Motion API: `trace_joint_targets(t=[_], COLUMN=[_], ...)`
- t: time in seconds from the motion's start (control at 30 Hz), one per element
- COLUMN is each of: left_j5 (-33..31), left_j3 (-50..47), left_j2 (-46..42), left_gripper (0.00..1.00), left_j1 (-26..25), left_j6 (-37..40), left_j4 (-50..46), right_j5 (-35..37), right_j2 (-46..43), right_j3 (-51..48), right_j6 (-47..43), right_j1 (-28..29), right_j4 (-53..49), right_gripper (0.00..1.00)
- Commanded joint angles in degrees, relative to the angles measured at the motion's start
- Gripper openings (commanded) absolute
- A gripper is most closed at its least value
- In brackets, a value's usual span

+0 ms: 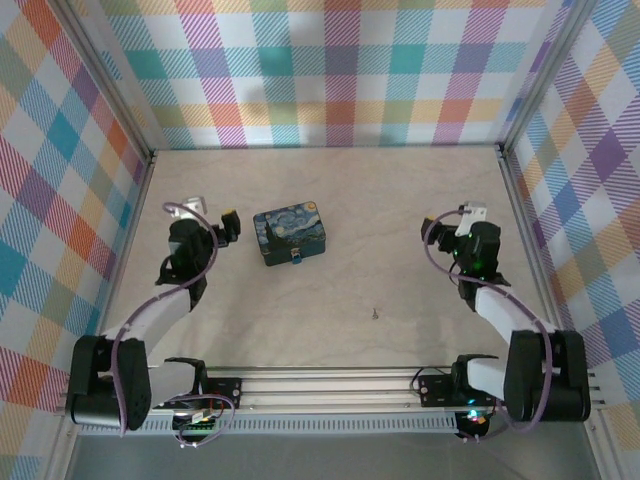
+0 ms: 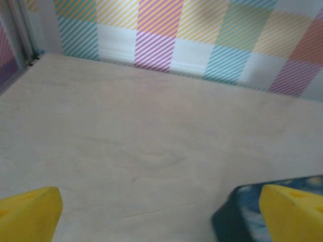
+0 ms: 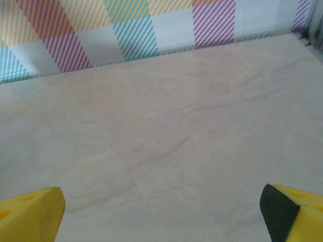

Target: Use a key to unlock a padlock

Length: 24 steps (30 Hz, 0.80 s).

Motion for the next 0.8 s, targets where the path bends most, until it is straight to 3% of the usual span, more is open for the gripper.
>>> trace_joint_targets(t=[0.0, 0.13, 0.27, 0.47, 0.77], left_j5=[6.7, 14.7, 19.9, 15.5, 9.1], left_j3=[5.4, 6.9, 6.4, 3.0, 2.8], left_j2=[-2.1, -4.1, -6.5, -10.2, -5.3], left_gripper=[1.0, 1.0, 1.0, 1.0, 1.0], left_j1=[0.4, 0.2, -3.6, -15.0, -27.3], left_j6=[-11.4, -22.7, -28.0, -32.7, -36.1], left_j4=[-17.1, -22.7, -25.1, -24.1, -17.7], right_j5=[-6.3, -12.4, -17.2, -13.8, -9.3], right_j2=[-3.6, -6.9, -6.9, -5.3, 1.7], right_j3=[5.7, 6.7, 9.5, 10.5, 9.3], right_j6=[7.7, 17.3, 23.5, 25.6, 31.8], right_j1=[0.1, 0.0, 1.7, 14.5, 29.5], right_j4=[-21.0, -28.9, -42.0, -53.6, -54.2], right_gripper=[1.0, 1.0, 1.0, 0.93, 0.73])
